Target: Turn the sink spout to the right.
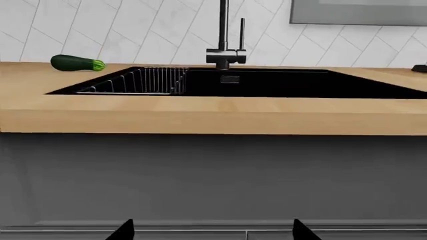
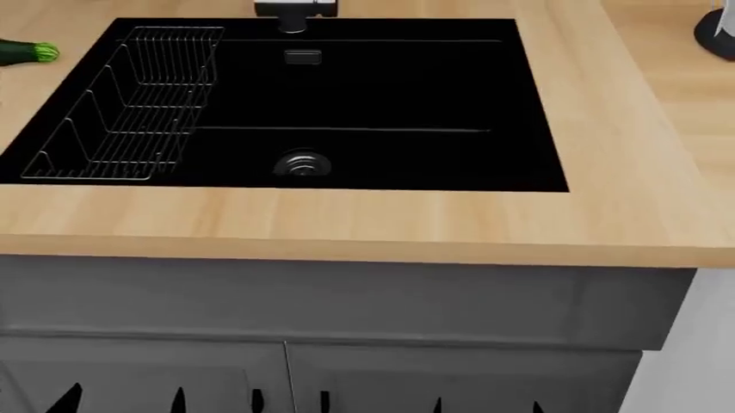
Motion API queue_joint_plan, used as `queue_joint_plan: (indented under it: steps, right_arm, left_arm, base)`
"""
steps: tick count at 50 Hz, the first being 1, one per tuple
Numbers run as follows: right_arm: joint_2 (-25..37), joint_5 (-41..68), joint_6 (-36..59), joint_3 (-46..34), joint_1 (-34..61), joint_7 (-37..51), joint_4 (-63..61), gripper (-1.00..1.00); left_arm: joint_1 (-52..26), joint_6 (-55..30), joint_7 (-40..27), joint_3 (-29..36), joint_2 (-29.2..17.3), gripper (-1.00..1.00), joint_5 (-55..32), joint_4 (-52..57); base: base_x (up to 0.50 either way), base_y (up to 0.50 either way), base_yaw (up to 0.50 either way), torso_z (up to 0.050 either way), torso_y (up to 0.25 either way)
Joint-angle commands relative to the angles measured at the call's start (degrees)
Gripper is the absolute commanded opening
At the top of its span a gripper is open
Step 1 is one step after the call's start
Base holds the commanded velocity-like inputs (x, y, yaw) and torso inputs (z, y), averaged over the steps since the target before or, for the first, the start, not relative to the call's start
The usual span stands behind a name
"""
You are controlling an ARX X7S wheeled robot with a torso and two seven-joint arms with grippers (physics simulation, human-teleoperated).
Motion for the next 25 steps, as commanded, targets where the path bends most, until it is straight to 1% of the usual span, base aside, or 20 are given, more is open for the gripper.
queue_joint_plan:
  steps: [1, 18, 19, 20, 22, 23, 24, 25]
  right_arm:
    - [0.8, 1.0, 0.0, -0.9, 0.1, 1.0, 0.2, 1.0]
    - [1.8, 2.0, 0.1, -2.0, 0.2, 2.6, 0.2, 1.0]
    - [1.7, 2.5, 0.1, -1.8, 0.1, 2.7, 0.0, 1.0]
    - [2.0, 2.1, 1.1, -2.2, 0.3, 2.8, 0.1, 1.0]
    - [2.1, 2.7, 2.2, -1.7, 0.0, 3.4, -1.4, 1.0]
    - [2.3, 2.4, 3.4, -1.9, -0.2, 3.8, -2.6, 1.0]
    - [2.5, 1.9, 6.0, -2.4, 0.0, 4.1, -3.5, 1.0]
    - [2.6, 2.1, 5.8, -2.4, 0.0, 4.1, -3.6, 1.0]
  left_arm:
    - [0.0, 0.0, -0.9, 1.0, -0.9, 1.0, -0.8, 0.3]
    - [-0.1, 1.2, -2.6, 1.6, -1.7, 1.0, -2.1, -0.3]
    - [0.0, 1.8, -2.8, 1.5, -1.7, 1.0, -2.0, -0.3]
    - [1.0, 4.6, -2.1, 2.3, -2.2, 1.0, -1.4, 1.1]
    - [0.8, 3.6, -4.3, 2.9, -2.1, 1.0, 1.6, 0.5]
    - [1.1, 4.2, -3.4, 3.2, -2.5, 1.0, 1.0, 1.9]
    - [1.3, 3.8, -5.1, 4.0, -2.8, 1.0, 4.5, 3.0]
    - [1.3, 3.3, -4.6, 3.8, -2.7, 1.0, 3.0, 3.8]
  base:
    - [0.0, 0.0, 0.0, 0.05, 0.0]
    - [0.0, 0.0, 0.0, 0.05, 0.0]
    - [0.0, 0.0, 0.0, 0.0, 0.0]
    - [0.0, 0.0, 0.0, 0.0, 0.0]
    - [0.0, 0.0, 0.0, 0.0, 0.0]
    - [0.0, 0.0, 0.0, 0.0, 0.0]
    - [0.0, 0.0, 0.0, 0.0, 0.0]
    - [0.0, 0.0, 0.0, 0.0, 0.0]
